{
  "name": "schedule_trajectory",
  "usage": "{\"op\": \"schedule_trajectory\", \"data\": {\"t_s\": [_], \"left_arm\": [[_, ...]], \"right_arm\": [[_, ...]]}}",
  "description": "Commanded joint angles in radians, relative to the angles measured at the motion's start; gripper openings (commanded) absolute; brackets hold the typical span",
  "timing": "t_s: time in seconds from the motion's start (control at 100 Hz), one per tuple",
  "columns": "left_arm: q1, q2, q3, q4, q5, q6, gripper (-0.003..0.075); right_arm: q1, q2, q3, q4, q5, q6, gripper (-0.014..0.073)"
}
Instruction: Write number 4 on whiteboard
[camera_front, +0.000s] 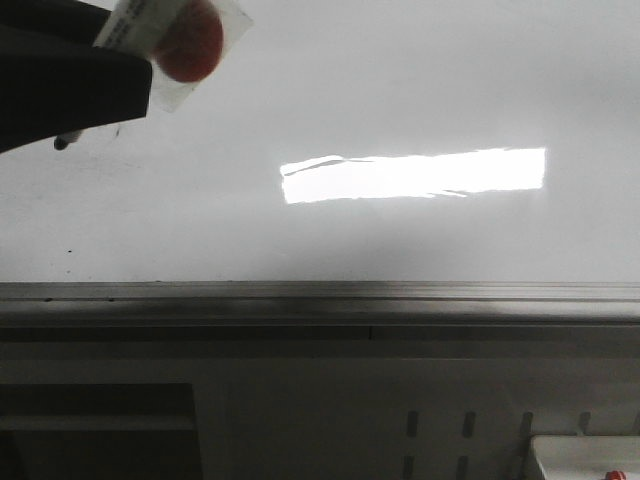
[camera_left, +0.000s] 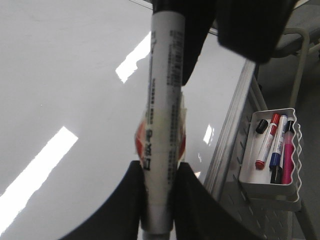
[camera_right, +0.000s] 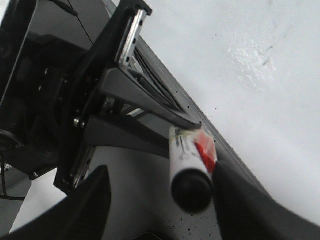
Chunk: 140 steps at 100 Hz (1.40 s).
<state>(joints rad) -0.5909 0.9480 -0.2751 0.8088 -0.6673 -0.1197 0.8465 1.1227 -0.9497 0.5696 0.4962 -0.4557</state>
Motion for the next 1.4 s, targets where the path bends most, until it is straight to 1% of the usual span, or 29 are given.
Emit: {"op": "schedule_trajectory", "data": {"t_s": [0.0, 0.11, 0.18, 0.25, 0.3, 0.32, 0.35, 0.37, 0.43, 0.48, 0.55, 0.6, 0.63, 0.67, 0.7, 0.75, 0.85, 0.92, 0.99, 1.1, 1.25, 1.39], "left_arm": [[-0.007, -0.006, -0.03, -0.035, -0.063, -0.008, -0.002], [-0.007, -0.006, -0.03, -0.035, -0.063, -0.008, -0.002], [-0.007, -0.006, -0.03, -0.035, -0.063, -0.006, -0.002], [-0.007, -0.006, -0.03, -0.035, -0.063, -0.001, -0.002], [-0.007, -0.006, -0.03, -0.035, -0.063, -0.001, -0.002], [-0.007, -0.006, -0.03, -0.035, -0.063, -0.001, -0.002], [-0.007, -0.006, -0.03, -0.035, -0.063, -0.001, -0.002], [-0.007, -0.006, -0.03, -0.035, -0.063, -0.001, -0.0019], [-0.007, -0.006, -0.03, -0.035, -0.06, -0.001, -0.0007], [-0.007, -0.008, -0.03, -0.042, -0.06, -0.001, 0.0038], [-0.007, -0.012, -0.03, -0.065, -0.057, -0.001, 0.016], [-0.005, -0.019, -0.03, -0.114, -0.043, -0.001, 0.028], [0.001, -0.029, -0.03, -0.166, -0.031, -0.001, 0.0333], [0.003, -0.041, -0.03, -0.231, 0.002, -0.001, 0.0391], [0.01, -0.057, -0.03, -0.29, 0.029, 0.0, 0.0412], [0.022, -0.085, -0.03, -0.34, 0.083, 0.001, 0.0417], [0.049, -0.15, -0.03, -0.366, 0.215, 0.001, 0.0405], [0.057, -0.198, -0.03, -0.417, 0.296, 0.001, 0.0405], [0.059, -0.239, -0.03, -0.467, 0.348, 0.001, 0.0405], [0.059, -0.286, -0.029, -0.517, 0.382, 0.001, 0.0405], [0.059, -0.308, -0.029, -0.518, 0.42, 0.001, 0.0388], [0.059, -0.308, -0.029, -0.518, 0.439, 0.001, 0.0382]], "right_arm": [[0.005, 0.014, -0.05, 0.021, -0.082, -0.019, 0.0395], [0.005, 0.036, -0.064, 0.014, -0.084, -0.019, 0.0392], [0.005, 0.037, -0.067, 0.011, -0.089, -0.019, 0.0345], [0.005, 0.037, -0.067, 0.005, -0.089, -0.019, 0.0226], [0.005, 0.037, -0.067, -0.005, -0.089, -0.019, 0.0091], [0.005, 0.037, -0.067, -0.009, -0.089, -0.019, 0.0056], [0.005, 0.037, -0.067, -0.012, -0.089, -0.019, -0.0033], [0.005, 0.037, -0.067, -0.012, -0.089, -0.019, -0.0074], [0.005, 0.037, -0.067, -0.012, -0.089, -0.019, -0.0063], [0.005, 0.037, -0.067, -0.012, -0.089, -0.019, -0.0063], [0.005, 0.037, -0.067, -0.016, -0.089, -0.019, -0.0064], [0.005, 0.037, -0.067, -0.019, -0.089, -0.019, -0.0064], [0.005, 0.037, -0.067, -0.018, -0.091, -0.019, -0.0064], [0.005, 0.037, -0.067, -0.018, -0.095, -0.019, -0.0064], [0.003, 0.037, -0.067, -0.02, -0.1, -0.019, -0.0064], [-0.003, 0.037, -0.067, -0.022, -0.111, -0.019, -0.0064], [-0.03, 0.042, -0.08, -0.023, -0.124, -0.019, -0.0064], [-0.047, 0.056, -0.101, -0.029, -0.116, -0.019, -0.0064], [-0.061, 0.079, -0.125, -0.044, -0.112, -0.019, -0.0064], [-0.072, 0.12, -0.167, -0.086, -0.113, -0.019, -0.0064], [-0.078, 0.171, -0.222, -0.154, -0.137, -0.019, -0.0064], [-0.085, 0.192, -0.253, -0.168, -0.189, -0.019, -0.0064]]}}
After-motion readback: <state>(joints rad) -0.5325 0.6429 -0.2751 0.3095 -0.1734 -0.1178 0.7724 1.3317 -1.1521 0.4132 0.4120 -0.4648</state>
